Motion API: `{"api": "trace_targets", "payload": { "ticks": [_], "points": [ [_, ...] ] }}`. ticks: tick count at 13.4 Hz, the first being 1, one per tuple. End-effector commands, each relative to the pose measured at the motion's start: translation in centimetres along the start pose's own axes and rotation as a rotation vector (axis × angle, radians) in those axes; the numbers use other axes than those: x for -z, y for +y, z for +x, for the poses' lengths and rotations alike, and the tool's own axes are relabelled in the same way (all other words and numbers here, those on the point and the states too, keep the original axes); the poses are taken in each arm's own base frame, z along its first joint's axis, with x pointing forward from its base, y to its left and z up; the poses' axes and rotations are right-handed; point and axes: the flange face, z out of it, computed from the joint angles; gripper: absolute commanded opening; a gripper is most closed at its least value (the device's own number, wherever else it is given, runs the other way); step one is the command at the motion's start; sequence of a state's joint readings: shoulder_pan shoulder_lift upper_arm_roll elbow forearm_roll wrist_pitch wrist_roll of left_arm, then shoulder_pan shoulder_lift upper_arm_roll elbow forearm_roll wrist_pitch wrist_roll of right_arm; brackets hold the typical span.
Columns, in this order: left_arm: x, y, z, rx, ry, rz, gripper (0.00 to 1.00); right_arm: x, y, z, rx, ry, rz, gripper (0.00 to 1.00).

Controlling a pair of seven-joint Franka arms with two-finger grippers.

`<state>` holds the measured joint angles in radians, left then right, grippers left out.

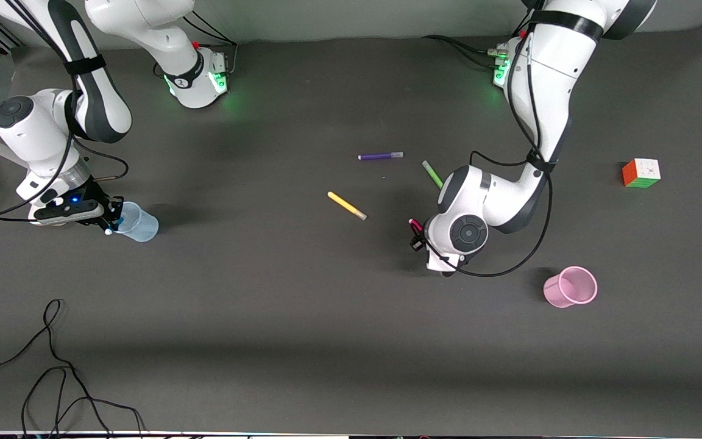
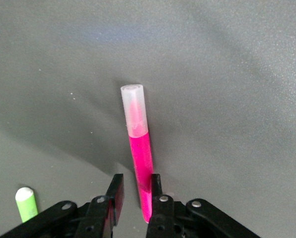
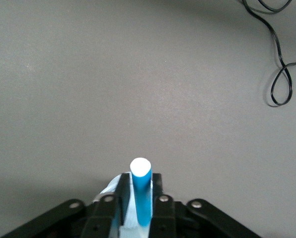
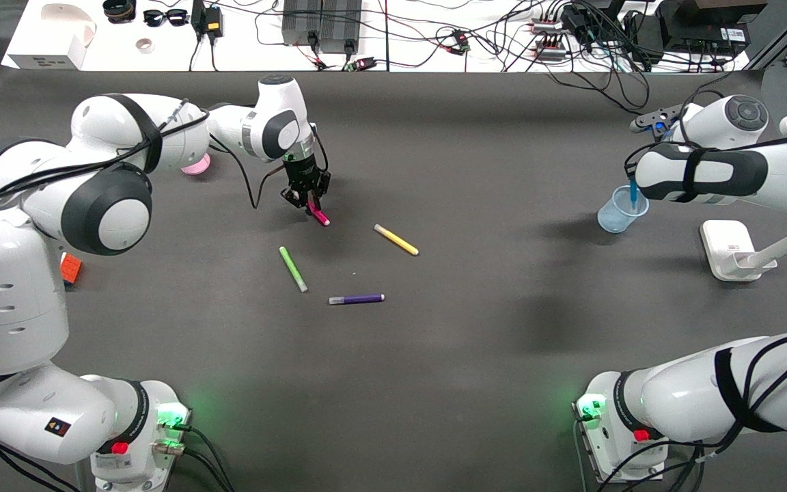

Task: Place pink and blue markers in matching cups
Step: 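Drop the blue marker while the left gripper grasps the pink marker, then carry the pink marker to the pink cup while the right gripper withdraws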

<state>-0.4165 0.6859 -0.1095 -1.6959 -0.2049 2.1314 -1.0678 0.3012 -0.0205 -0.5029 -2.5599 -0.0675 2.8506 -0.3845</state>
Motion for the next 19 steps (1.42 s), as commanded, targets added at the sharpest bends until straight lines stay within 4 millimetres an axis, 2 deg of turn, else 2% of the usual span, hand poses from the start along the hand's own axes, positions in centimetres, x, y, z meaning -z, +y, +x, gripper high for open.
{"api": "trace_targets", "payload": {
  "ticks": [1, 4, 5, 6, 8, 10, 11, 13, 15, 17, 18, 19],
  "points": [
    [-0.8, 0.0, -0.2, 0.018, 0.010, -0.007, 0.31, -0.1, 0.0, -0.2, -0.002, 0.008, -0.001, 1.00],
    [-0.9, 0.0, -0.2, 0.018, 0.010, -0.006, 0.29, 0.2, 0.1, 0.0, -0.003, -0.001, 0.006, 1.00],
    [-0.9, 0.1, -0.3, 0.017, 0.010, -0.006, 0.10, 0.2, -0.1, 0.0, -0.002, -0.026, 0.019, 1.00],
    [-0.9, 0.2, -0.5, 0.015, 0.010, -0.005, 0.00, 0.5, 0.0, 0.5, -0.009, -0.046, 0.033, 1.00],
    [-0.4, 0.1, -0.5, 0.009, 0.010, 0.002, 0.00, 1.5, -0.2, 2.2, -0.051, -0.094, 0.088, 1.00],
    [1.4, -0.1, 0.2, 0.003, 0.019, -0.007, 0.00, 3.4, -0.2, 4.8, -0.086, -0.132, 0.149, 1.00],
    [3.2, -0.4, 0.9, -0.007, 0.008, 0.010, 0.00, 4.5, -0.1, 5.9, -0.081, -0.160, 0.170, 1.00],
    [8.5, -2.2, 3.9, -0.063, -0.049, 0.047, 0.00, 7.5, -0.6, 8.9, -0.097, -0.202, 0.194, 1.00],
    [15.1, -5.7, 8.9, -0.108, -0.120, 0.056, 0.00, 11.7, -2.0, 12.2, -0.097, -0.271, 0.209, 1.00],
    [21.2, -11.2, 14.2, -0.187, -0.216, 0.033, 0.00, 16.3, -3.4, 14.3, -0.102, -0.315, 0.193, 1.00],
    [23.5, -14.4, 16.8, -0.230, -0.261, 0.008, 0.00, 18.3, -3.8, 14.6, -0.118, -0.341, 0.179, 1.00],
    [24.9, -17.8, 19.5, -0.272, -0.292, -0.019, 0.00, 20.5, -3.9, 14.9, -0.145, -0.356, 0.175, 1.00]
  ]
}}
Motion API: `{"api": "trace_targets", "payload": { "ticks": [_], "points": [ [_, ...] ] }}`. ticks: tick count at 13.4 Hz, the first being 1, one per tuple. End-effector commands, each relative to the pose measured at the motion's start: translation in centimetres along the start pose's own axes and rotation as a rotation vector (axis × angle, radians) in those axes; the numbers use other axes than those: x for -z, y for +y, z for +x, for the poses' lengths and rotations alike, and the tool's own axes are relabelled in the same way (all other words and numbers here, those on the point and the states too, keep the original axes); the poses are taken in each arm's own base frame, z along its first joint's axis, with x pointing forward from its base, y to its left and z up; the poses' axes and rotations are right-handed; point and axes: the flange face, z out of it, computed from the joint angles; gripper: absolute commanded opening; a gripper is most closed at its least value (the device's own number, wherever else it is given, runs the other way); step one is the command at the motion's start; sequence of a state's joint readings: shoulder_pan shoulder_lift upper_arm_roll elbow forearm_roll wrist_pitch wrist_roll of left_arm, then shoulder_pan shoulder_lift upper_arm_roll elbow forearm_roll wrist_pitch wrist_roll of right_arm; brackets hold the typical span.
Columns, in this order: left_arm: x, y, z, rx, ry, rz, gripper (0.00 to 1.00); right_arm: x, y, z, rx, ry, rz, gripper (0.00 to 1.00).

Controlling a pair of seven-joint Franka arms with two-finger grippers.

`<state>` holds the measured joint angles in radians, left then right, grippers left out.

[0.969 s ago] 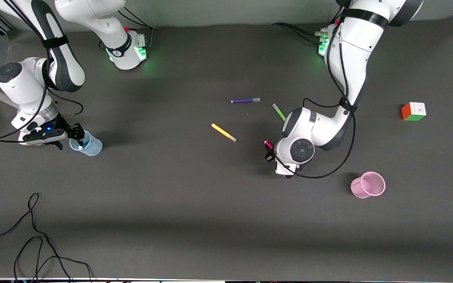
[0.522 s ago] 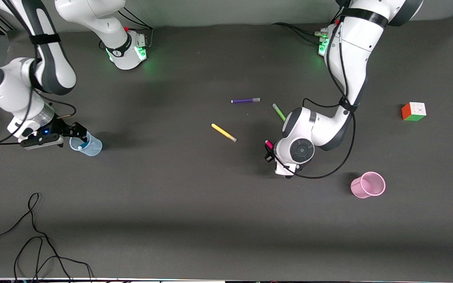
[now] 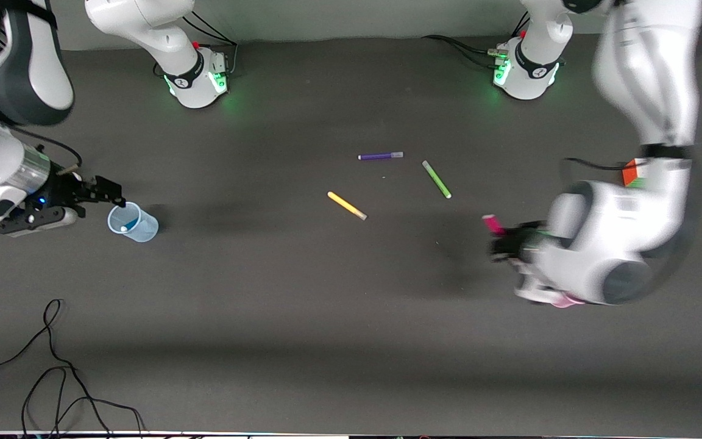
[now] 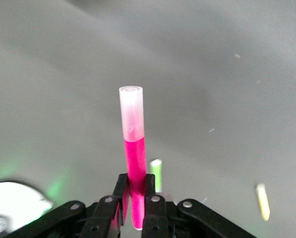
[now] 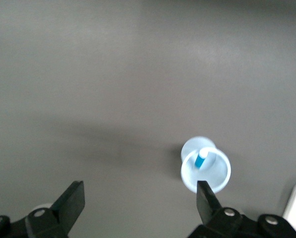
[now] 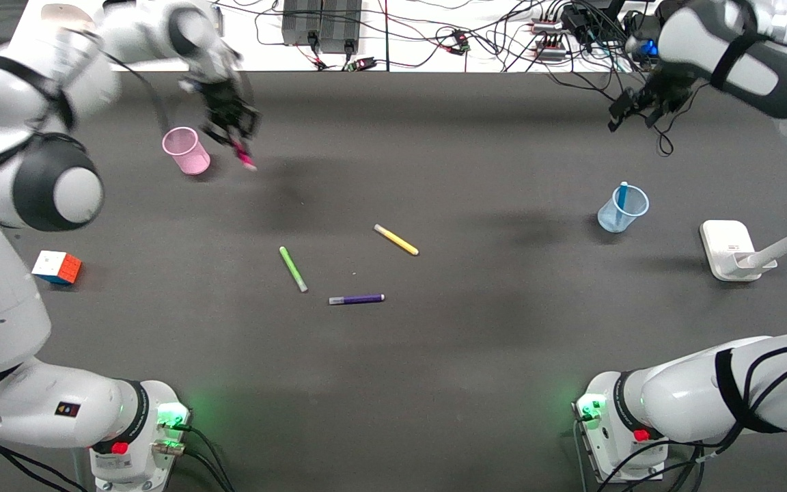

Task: Place pink and blue markers in matching cups
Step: 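Carry the pink marker to the pink cup while the right gripper withdraws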

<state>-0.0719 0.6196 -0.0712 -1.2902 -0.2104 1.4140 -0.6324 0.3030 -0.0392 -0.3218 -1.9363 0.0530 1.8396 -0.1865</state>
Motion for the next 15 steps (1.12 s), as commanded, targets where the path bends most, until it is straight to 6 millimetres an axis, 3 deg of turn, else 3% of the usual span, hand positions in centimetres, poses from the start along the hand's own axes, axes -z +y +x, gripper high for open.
{"api": "trace_targets", "payload": {
  "ticks": [1, 2, 4, 5, 9, 12, 15],
  "points": [
    [4.3, -9.5, 4.4, -0.132, -0.092, -0.087, 0.00, 5.9, -2.2, -0.7, -0.040, -0.027, -0.027, 1.00],
    [4.8, -13.1, 6.1, -0.151, -0.099, -0.123, 0.00, 7.8, -2.7, -0.9, -0.045, -0.037, -0.030, 1.00],
    [3.8, -19.1, 9.7, -0.159, -0.127, -0.185, 0.00, 10.6, -3.0, -1.4, -0.064, -0.044, -0.041, 1.00],
    [2.7, -20.1, 11.0, -0.167, -0.153, -0.228, 0.00, 11.3, -3.1, -1.3, -0.064, -0.030, -0.044, 1.00],
    [-0.7, -19.0, 13.7, -0.170, -0.235, -0.368, 0.00, 9.4, -2.9, 0.5, -0.073, -0.047, -0.051, 1.00],
    [-0.4, -19.4, 15.3, -0.179, -0.271, -0.507, 0.00, 8.6, -2.9, 1.1, -0.113, -0.052, -0.084, 1.00],
    [-0.1, -19.1, 16.5, -0.185, -0.262, -0.612, 0.00, 9.7, -2.7, 1.0, -0.114, -0.032, -0.117, 1.00]
  ]
}}
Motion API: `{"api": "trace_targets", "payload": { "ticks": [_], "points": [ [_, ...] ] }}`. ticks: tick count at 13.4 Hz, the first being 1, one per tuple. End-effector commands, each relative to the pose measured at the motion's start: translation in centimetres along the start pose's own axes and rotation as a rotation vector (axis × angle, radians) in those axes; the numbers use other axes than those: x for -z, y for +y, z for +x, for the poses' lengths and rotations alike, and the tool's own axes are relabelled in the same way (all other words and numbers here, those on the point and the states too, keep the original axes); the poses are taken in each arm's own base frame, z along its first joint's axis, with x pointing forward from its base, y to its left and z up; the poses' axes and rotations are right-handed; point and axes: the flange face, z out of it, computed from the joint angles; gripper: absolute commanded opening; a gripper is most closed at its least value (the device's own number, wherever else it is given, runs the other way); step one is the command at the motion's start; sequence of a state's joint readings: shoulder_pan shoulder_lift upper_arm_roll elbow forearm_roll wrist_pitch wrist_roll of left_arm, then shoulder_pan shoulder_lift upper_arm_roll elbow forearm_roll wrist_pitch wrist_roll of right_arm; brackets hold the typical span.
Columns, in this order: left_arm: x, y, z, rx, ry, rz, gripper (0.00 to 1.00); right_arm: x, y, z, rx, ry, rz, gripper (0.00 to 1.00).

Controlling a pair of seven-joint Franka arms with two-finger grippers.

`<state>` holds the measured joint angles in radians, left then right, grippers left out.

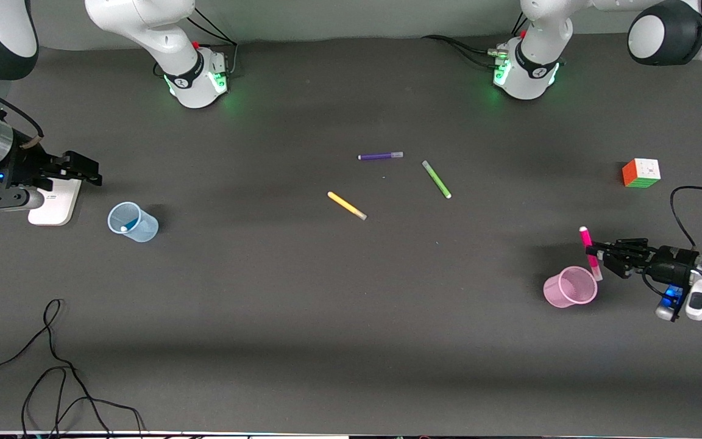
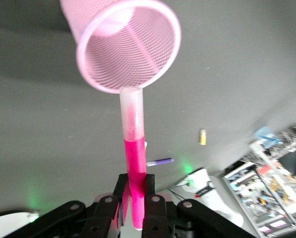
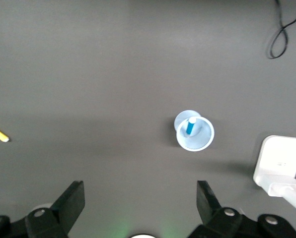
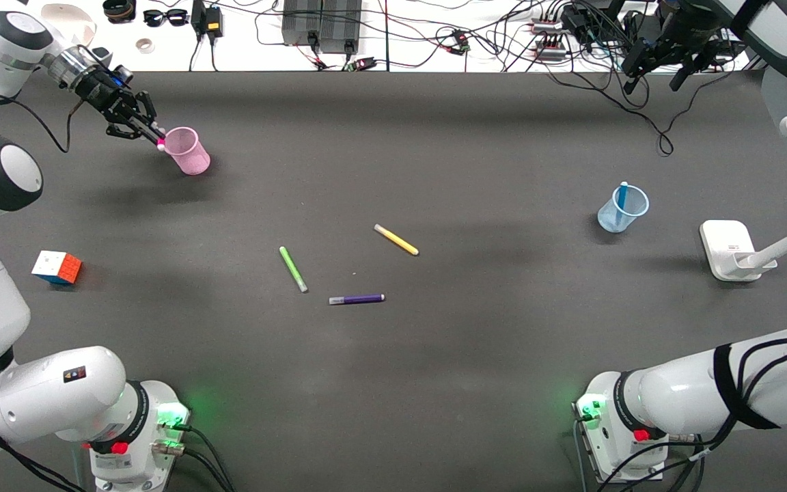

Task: Place pink and blue markers in matching cups
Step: 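Lower the pink marker into the pink cup and open the left gripper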

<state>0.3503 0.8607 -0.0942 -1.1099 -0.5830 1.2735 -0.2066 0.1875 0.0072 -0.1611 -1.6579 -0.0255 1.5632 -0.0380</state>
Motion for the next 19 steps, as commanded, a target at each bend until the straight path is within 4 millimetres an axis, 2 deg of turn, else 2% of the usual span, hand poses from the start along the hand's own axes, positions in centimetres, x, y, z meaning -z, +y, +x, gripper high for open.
{"api": "trace_targets", "payload": {
  "ticks": [1, 4, 7, 11, 12, 14, 16, 17, 18, 19],
  "points": [
    [0.4, 0.6, 1.3, -0.024, 0.005, -0.058, 0.00, 1.6, 0.3, 0.3, -0.036, 0.039, -0.019, 1.00],
    [-1.1, -0.2, 3.2, -0.025, -0.002, -0.082, 0.00, 0.7, -0.3, 1.1, -0.016, 0.025, -0.025, 1.00],
    [-1.7, -1.0, 4.3, -0.016, 0.003, -0.093, 0.00, 1.4, 0.1, 1.3, -0.024, 0.066, 0.007, 1.00],
    [-2.2, -1.7, 4.8, -0.018, -0.005, -0.096, 0.00, 1.5, -0.3, 1.7, -0.025, 0.095, -0.005, 1.00],
    [-2.2, -1.8, 4.9, -0.075, 0.000, -0.096, 0.00, 1.3, -0.7, 1.8, -0.019, 0.087, -0.008, 1.00],
    [-2.1, -1.9, 5.1, -0.113, 0.015, -0.096, 0.27, 0.2, -2.5, 2.3, -0.027, 0.061, -0.051, 1.00],
    [-2.2, -1.9, 5.1, -0.116, 0.013, -0.096, 0.37, -0.4, -1.7, 2.4, -0.049, 0.053, -0.054, 1.00],
    [-2.2, -2.0, 5.1, -0.116, 0.012, -0.096, 0.47, -0.2, -1.7, 2.4, -0.049, 0.060, -0.052, 1.00],
    [-2.2, -2.0, 5.1, -0.117, 0.013, -0.096, 0.84, 0.0, -1.8, 2.1, -0.049, 0.063, -0.050, 1.00],
    [-2.0, -1.8, 4.9, -0.124, 0.016, -0.092, 1.00, 0.2, -1.8, 2.0, -0.048, 0.066, -0.044, 1.00]
  ]
}}
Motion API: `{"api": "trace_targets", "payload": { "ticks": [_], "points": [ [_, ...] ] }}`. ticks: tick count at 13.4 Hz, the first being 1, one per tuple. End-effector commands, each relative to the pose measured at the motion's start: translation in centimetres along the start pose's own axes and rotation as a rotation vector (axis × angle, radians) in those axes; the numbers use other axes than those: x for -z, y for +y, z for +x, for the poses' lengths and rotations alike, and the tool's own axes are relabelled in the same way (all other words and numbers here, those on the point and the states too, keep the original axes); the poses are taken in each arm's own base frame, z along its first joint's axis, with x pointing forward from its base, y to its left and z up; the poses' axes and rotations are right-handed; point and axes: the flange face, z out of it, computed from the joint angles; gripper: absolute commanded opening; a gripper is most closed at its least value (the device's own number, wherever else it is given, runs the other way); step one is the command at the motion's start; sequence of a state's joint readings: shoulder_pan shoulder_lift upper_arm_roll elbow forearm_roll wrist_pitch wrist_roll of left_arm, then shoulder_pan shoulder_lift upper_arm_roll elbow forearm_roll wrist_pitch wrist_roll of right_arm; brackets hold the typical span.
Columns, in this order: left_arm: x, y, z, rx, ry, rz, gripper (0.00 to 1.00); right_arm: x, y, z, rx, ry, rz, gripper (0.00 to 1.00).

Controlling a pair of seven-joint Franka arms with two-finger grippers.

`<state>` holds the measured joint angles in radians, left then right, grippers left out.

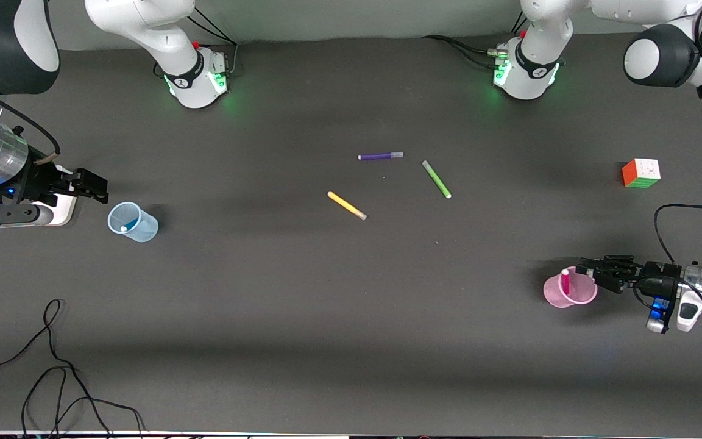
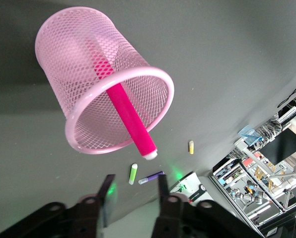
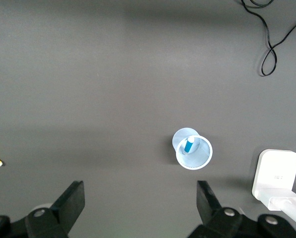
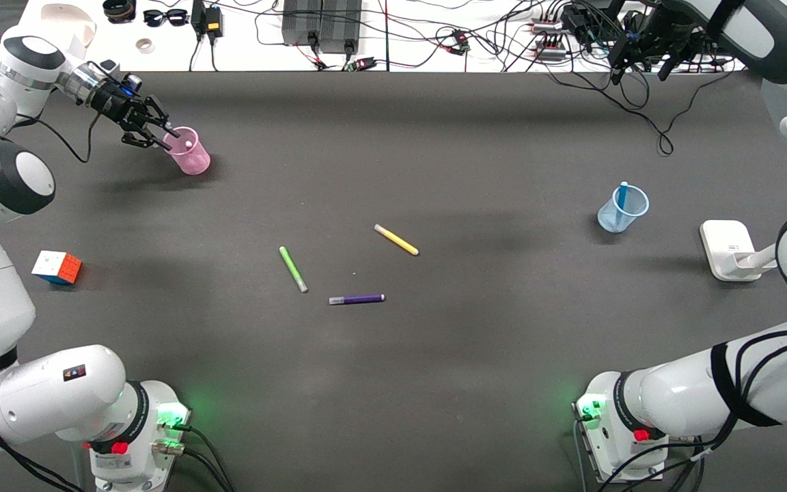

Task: Place pink and blue markers in matching cups

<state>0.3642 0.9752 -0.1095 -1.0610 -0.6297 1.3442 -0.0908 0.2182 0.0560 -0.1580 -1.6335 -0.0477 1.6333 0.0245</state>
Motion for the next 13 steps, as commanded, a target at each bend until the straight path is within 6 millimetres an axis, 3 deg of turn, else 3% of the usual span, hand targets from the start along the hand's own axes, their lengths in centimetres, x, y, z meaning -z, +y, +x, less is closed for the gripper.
{"api": "trace_targets", "payload": {
  "ticks": [1, 3, 5, 7, 10, 12, 13],
  "points": [
    [0.4, 1.1, -0.3, -0.041, 0.002, 0.007, 1.00, 0.9, 0.5, -0.2, -0.028, 0.018, -0.010, 1.00],
    [2.7, 3.9, -3.1, -0.066, 0.055, 0.101, 1.00, 1.1, 1.6, -0.3, -0.048, 0.023, -0.005, 1.00],
    [3.6, 10.4, -8.0, -0.131, 0.138, 0.344, 1.00, 2.0, 1.9, -0.3, -0.052, 0.045, -0.006, 1.00],
    [3.9, 14.3, -12.9, -0.179, 0.216, 0.494, 1.00, 2.2, 2.3, -0.5, -0.062, 0.048, 0.010, 1.00],
    [2.2, 17.0, -21.5, -0.240, 0.350, 0.657, 1.00, 3.9, 2.5, -2.5, -0.064, 0.035, 0.075, 1.00],
    [0.9, 16.8, -26.7, -0.277, 0.439, 0.759, 1.00, 5.0, 2.4, -3.4, -0.077, 0.046, 0.118, 1.00],
    [0.2, 16.0, -29.4, -0.288, 0.469, 0.771, 1.00, 4.4, 2.4, -4.5, -0.076, 0.035, 0.138, 1.00]
  ]
}}
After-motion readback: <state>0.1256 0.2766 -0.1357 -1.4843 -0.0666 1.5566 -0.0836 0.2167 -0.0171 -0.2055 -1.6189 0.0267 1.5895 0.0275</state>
